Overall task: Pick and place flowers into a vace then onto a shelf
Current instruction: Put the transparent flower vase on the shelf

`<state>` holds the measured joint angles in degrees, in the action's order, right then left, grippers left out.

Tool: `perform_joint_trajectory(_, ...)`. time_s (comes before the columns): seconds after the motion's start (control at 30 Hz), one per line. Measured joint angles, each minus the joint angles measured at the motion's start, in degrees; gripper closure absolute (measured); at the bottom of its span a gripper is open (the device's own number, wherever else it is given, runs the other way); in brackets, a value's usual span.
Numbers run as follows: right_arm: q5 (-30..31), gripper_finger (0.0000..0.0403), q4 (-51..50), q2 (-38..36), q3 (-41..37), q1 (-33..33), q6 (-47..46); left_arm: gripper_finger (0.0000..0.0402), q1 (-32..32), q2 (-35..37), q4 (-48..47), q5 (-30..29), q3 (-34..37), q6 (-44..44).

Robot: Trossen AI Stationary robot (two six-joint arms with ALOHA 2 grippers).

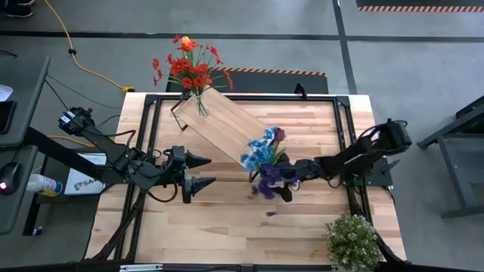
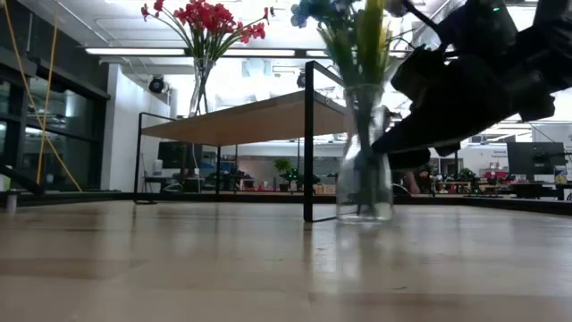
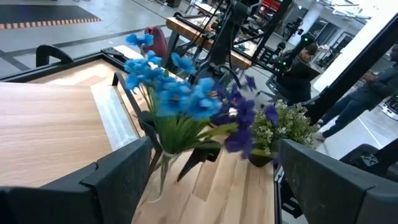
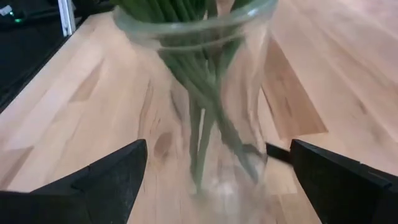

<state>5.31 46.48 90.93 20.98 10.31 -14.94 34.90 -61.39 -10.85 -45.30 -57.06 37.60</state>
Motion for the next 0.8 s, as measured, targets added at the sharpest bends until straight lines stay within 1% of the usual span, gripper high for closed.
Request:
perform_joint_trajectory(0.13,0.1,0.0019,0.1,1.2,1.7,0.0,0.0,0.0016,0.0,0.0,0.0,1.4,0.0,0.2)
perform_joint_trajectory(0.33,0.4,0.0019,0.2,0.4,2.6,0.0,0.4,0.0016,0.0,0.0,0.0,1.7,0.0,0.1)
perform_joint_trajectory(0.8,1.8,0.002,3.0,0.2,2.6,0.0,-0.5,0.0016,0.0,0.0,-0.5,2.6,0.0,0.0)
